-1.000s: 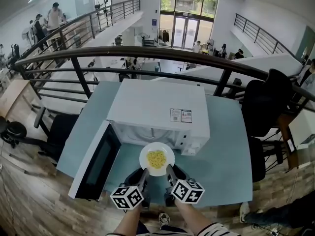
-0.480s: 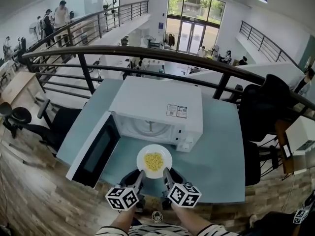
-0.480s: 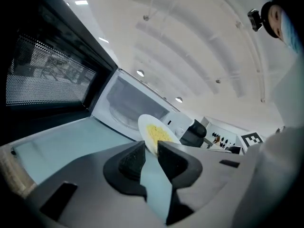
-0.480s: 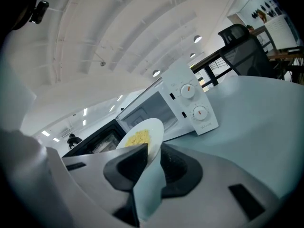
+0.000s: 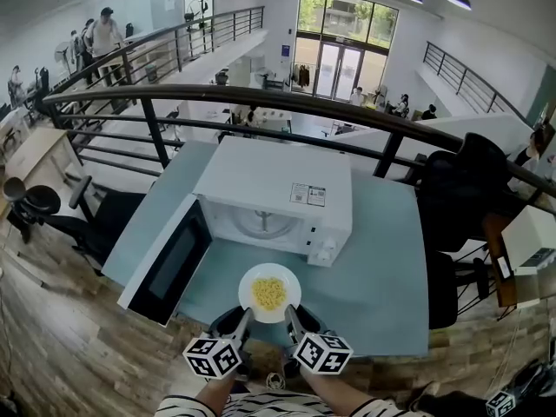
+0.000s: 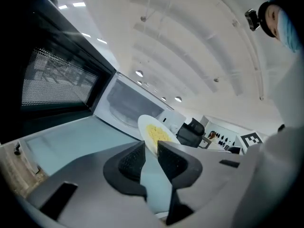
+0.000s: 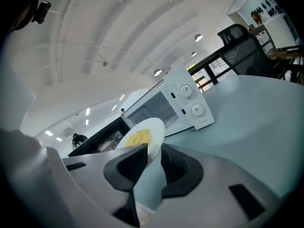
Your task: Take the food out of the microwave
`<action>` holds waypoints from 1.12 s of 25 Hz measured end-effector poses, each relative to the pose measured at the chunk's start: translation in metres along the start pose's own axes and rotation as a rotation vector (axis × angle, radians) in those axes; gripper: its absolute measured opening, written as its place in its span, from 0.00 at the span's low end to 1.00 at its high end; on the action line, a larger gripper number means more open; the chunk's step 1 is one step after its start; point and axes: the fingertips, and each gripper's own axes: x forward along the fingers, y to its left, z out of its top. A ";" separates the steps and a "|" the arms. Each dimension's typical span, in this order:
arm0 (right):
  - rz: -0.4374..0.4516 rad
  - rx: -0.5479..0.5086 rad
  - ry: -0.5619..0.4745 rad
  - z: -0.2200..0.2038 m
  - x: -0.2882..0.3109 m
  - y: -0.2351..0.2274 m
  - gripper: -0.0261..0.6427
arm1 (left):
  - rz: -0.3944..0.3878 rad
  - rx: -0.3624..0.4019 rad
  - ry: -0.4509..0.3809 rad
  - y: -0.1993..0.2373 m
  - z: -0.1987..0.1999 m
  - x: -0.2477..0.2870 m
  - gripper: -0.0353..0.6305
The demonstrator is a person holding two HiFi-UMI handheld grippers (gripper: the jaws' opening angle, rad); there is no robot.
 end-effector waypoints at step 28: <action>0.000 0.003 -0.011 -0.008 -0.027 0.004 0.17 | -0.004 0.011 0.001 -0.013 -0.014 -0.023 0.19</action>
